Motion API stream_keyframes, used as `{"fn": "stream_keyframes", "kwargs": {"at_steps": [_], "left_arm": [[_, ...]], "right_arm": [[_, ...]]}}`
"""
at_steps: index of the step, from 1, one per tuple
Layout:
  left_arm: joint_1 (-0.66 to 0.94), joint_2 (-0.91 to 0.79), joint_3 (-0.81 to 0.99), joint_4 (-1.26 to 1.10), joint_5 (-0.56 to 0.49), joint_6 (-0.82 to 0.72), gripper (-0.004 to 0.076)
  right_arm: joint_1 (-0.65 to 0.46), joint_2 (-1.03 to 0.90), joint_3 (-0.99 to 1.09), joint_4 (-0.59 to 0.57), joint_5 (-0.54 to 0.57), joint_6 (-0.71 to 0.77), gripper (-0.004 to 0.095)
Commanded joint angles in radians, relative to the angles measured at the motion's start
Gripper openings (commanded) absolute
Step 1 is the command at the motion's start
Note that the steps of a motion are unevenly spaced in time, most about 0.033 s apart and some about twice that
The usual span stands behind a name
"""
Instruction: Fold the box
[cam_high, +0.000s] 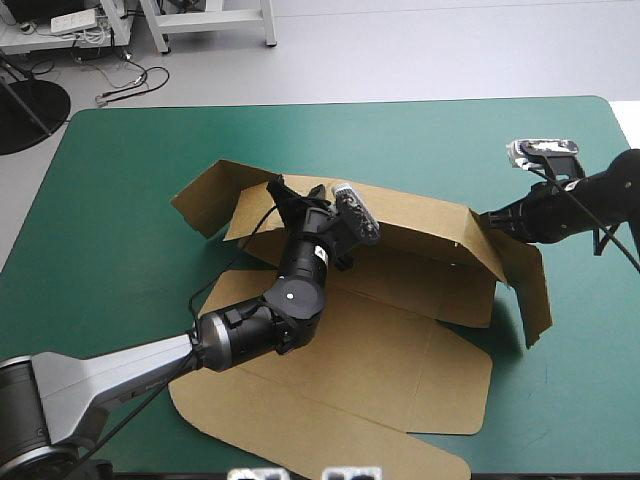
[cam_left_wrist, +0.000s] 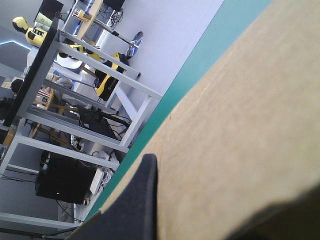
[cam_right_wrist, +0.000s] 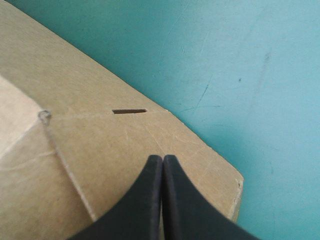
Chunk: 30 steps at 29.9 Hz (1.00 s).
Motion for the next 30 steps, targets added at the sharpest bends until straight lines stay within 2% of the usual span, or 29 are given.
{"fn": "stream_keyframes", "kwargs": {"at_steps": [1, 7, 10, 17, 26, 30], "left_arm": [[-0.003, -0.044, -0.031, 0.039, 0.049, -0.015, -0.0009], [-0.003, -0.044, -0.031, 0.023, 0.026, 0.162, -0.0009], [-0.003, -0.044, -0.031, 0.023, 0.000, 0.236, -0.0009], [0.032, -0.042, -0.061, -0.096, 0.005, 0.248, -0.0010], [0.054, -0.042, -0.075, -0.125, 0.003, 0.308, -0.0010], [0.054, -0.042, -0.075, -0.122, 0.003, 0.325, -0.0010]], "right_arm": [[0.000, -0.069, -0.017, -0.006, -0.028, 0.011, -0.0020], [0.000, -0.079, -0.020, -0.156, -0.224, 0.131, -0.0020], [0.000, -0.079, -0.020, -0.163, -0.269, 0.142, -0.0020], [-0.002, -0.070, -0.034, -0.177, -0.376, 0.162, -0.0020], [-0.002, 0.115, -0.211, -0.145, -0.277, 0.162, -0.0020], [-0.002, 0.189, -0.304, -0.106, -0.182, 0.136, -0.0020]]}}
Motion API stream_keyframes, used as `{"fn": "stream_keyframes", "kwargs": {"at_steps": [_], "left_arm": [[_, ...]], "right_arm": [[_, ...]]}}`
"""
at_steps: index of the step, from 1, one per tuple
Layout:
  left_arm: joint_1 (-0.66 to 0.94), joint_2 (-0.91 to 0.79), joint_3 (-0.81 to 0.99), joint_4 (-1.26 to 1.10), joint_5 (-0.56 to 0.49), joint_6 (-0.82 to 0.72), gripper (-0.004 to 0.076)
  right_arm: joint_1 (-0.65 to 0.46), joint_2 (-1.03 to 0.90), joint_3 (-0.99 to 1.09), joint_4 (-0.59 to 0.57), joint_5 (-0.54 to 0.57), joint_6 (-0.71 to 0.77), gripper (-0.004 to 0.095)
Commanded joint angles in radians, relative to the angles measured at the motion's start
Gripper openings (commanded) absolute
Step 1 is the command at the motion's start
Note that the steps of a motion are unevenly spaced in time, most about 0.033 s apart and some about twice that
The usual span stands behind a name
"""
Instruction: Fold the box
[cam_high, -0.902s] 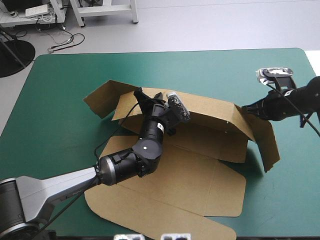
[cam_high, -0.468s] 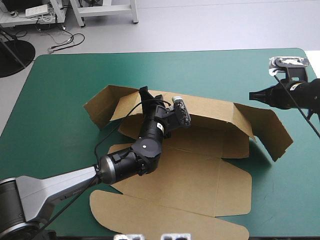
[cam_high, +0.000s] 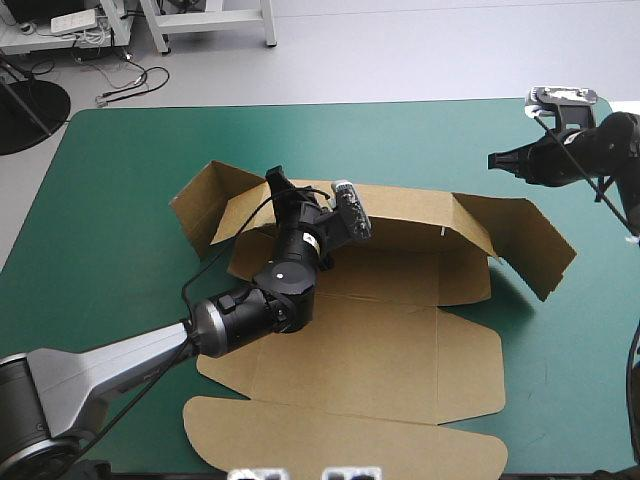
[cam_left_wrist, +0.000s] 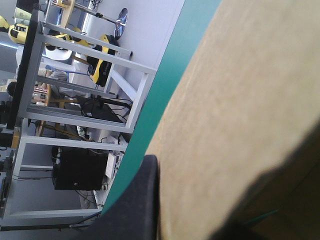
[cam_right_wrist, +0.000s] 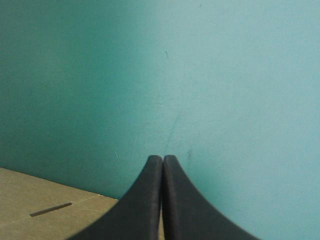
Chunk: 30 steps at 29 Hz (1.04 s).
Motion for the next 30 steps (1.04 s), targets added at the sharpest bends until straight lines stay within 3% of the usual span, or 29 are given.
{"fn": "stream_keyframes", "kwargs": {"at_steps": [1, 9, 17, 22, 30], "left_arm": [[0.001, -0.042, -0.034, 0.041, 0.013, -0.004, -0.0010], [0.001, -0.042, -0.034, 0.041, 0.024, -0.004, -0.0010], [0.001, -0.042, -0.034, 0.033, 0.036, -0.036, -0.0010], [0.001, -0.042, -0.034, 0.033, 0.032, -0.036, -0.0010], [0.001, -0.042, -0.034, 0.031, 0.036, -0.070, -0.0010]], "right_arm": [[-0.002, 0.014, -0.098, 0.038, 0.051, -0.018, -0.0020], [-0.002, 0.058, -0.117, 0.090, 0.262, -0.079, -0.0020], [-0.002, 0.046, -0.096, 0.195, 0.262, -0.077, -0.0020], [-0.002, 0.005, 0.066, 0.197, 0.262, -0.130, -0.0020], [-0.002, -0.061, 0.124, 0.194, 0.254, -0.157, -0.0020]]}}
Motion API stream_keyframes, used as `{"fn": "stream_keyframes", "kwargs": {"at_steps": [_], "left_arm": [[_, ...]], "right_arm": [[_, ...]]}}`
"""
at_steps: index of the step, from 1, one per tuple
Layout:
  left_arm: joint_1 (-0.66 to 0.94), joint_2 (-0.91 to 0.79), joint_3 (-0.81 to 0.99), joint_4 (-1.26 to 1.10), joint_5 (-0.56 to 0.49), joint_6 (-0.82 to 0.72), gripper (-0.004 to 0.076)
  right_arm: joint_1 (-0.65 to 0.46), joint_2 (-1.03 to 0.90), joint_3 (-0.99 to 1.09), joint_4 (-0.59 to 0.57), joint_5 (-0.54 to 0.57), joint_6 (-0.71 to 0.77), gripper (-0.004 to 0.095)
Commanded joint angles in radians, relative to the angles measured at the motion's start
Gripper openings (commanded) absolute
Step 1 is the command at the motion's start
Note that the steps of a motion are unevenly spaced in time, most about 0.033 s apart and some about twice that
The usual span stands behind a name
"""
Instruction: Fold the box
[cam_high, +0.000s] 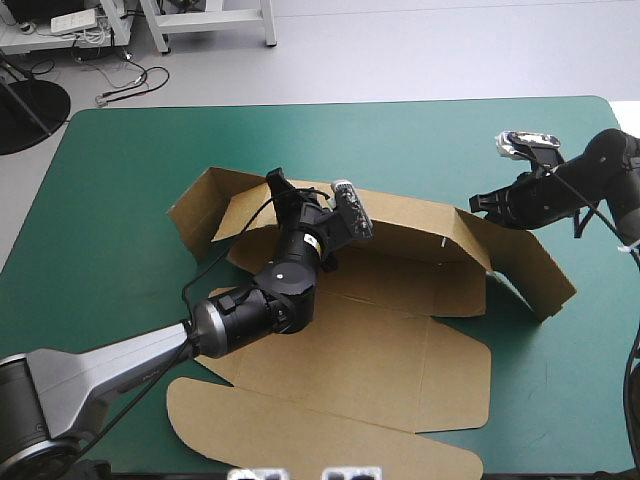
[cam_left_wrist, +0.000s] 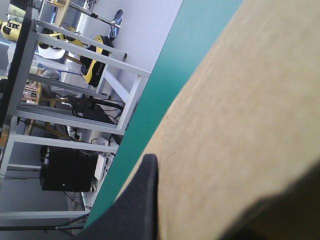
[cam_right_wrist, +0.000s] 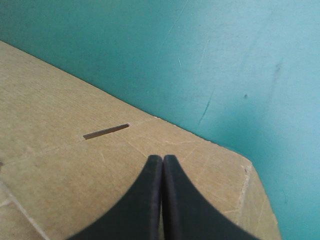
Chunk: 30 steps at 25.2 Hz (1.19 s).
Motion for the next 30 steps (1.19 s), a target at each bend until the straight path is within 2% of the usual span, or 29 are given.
{"fn": "stream_keyframes", "kwargs": {"at_steps": [1, 2, 4, 7, 10, 14, 17, 23, 30], "left_arm": [[0.002, -0.042, -0.034, 0.045, 0.048, -0.035, -0.0010], [0.002, -0.042, -0.034, 0.045, 0.048, -0.035, -0.0010], [0.002, -0.042, -0.034, 0.050, 0.046, -0.010, -0.0010], [0.002, -0.042, -0.034, 0.052, 0.027, 0.097, -0.0010], [0.002, -0.042, -0.034, 0.052, -0.006, 0.264, -0.0009], [0.002, -0.042, -0.034, 0.061, -0.029, 0.334, -0.0010], [0.012, -0.042, -0.034, 0.063, -0.020, 0.272, -0.0009], [0.058, -0.042, -0.060, 0.021, 0.011, 0.016, -0.0009], [0.064, -0.046, -0.145, 0.000, 0.033, -0.050, -0.0009]], "right_arm": [[-0.002, -0.071, -0.016, 0.015, 0.028, -0.023, -0.0020], [-0.002, -0.080, -0.016, 0.010, 0.002, -0.021, -0.0020], [-0.002, -0.144, -0.017, 0.002, -0.169, 0.016, -0.0020], [-0.002, -0.232, -0.037, -0.036, -0.288, 0.046, -0.0020], [-0.002, -0.294, -0.061, -0.269, -0.287, 0.154, -0.0020], [-0.002, -0.306, -0.061, -0.409, -0.228, 0.198, -0.0020], [-0.002, -0.302, -0.061, -0.433, -0.194, 0.198, -0.0020], [-0.002, -0.302, -0.061, -0.428, -0.199, 0.217, -0.0020], [-0.002, -0.302, -0.061, -0.416, -0.229, 0.227, -0.0020]]}}
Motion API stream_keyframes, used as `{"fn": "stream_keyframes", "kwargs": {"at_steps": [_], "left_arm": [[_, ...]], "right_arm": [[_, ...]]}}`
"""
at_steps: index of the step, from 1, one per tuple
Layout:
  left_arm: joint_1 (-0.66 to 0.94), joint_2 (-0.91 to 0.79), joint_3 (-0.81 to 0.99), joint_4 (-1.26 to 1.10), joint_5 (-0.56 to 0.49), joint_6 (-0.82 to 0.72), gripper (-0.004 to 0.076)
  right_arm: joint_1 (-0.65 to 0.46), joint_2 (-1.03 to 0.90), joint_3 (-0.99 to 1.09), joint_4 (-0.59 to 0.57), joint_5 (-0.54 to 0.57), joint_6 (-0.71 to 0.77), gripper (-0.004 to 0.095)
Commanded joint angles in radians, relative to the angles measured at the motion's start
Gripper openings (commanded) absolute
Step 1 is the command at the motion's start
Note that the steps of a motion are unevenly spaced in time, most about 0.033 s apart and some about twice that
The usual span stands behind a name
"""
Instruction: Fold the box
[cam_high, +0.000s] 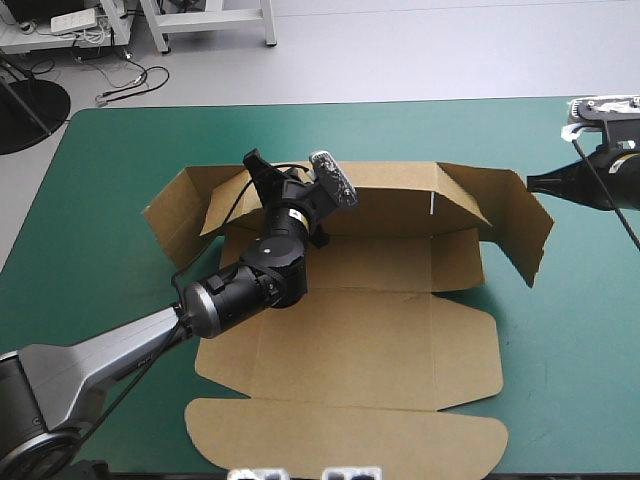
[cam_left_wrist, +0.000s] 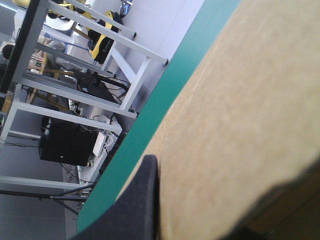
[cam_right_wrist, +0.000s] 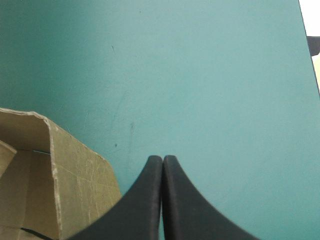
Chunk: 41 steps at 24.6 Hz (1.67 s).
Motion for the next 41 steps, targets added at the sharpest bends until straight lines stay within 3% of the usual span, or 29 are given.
{"fn": "stream_keyframes", "kwargs": {"at_steps": [1, 6, 11, 14, 17, 24, 31, 41], "left_arm": [[0.001, -0.046, -0.073, 0.047, 0.005, -0.038, -0.0009], [0.001, -0.046, -0.075, 0.058, 0.011, -0.013, -0.0009], [0.001, -0.046, -0.075, 0.066, 0.007, 0.020, -0.0009], [0.001, -0.046, -0.075, 0.066, 0.007, 0.020, -0.0009], [0.001, -0.046, -0.075, 0.065, 0.009, 0.020, -0.0009], [0.001, -0.046, -0.075, 0.065, 0.023, 0.016, -0.0010], [0.001, -0.045, -0.075, 0.065, 0.025, 0.010, -0.0010], [0.001, -0.041, -0.075, 0.058, 0.023, 0.016, -0.0009]], "right_arm": [[-0.002, -0.023, -0.033, 0.013, -0.091, 0.012, -0.0020], [-0.002, 0.026, -0.047, 0.082, -0.180, 0.025, -0.0020], [-0.002, 0.220, -0.235, 0.301, -0.147, -0.085, -0.0020], [-0.002, 0.330, -0.388, 0.387, -0.060, -0.150, -0.0020], [-0.002, 0.417, -0.467, 0.389, 0.087, -0.157, -0.0020], [-0.002, 0.451, -0.466, 0.440, 0.215, -0.181, -0.0020], [-0.002, 0.431, -0.431, 0.514, 0.215, -0.188, -0.0020], [-0.002, 0.344, -0.166, 0.598, 0.157, -0.315, -0.0020]]}}
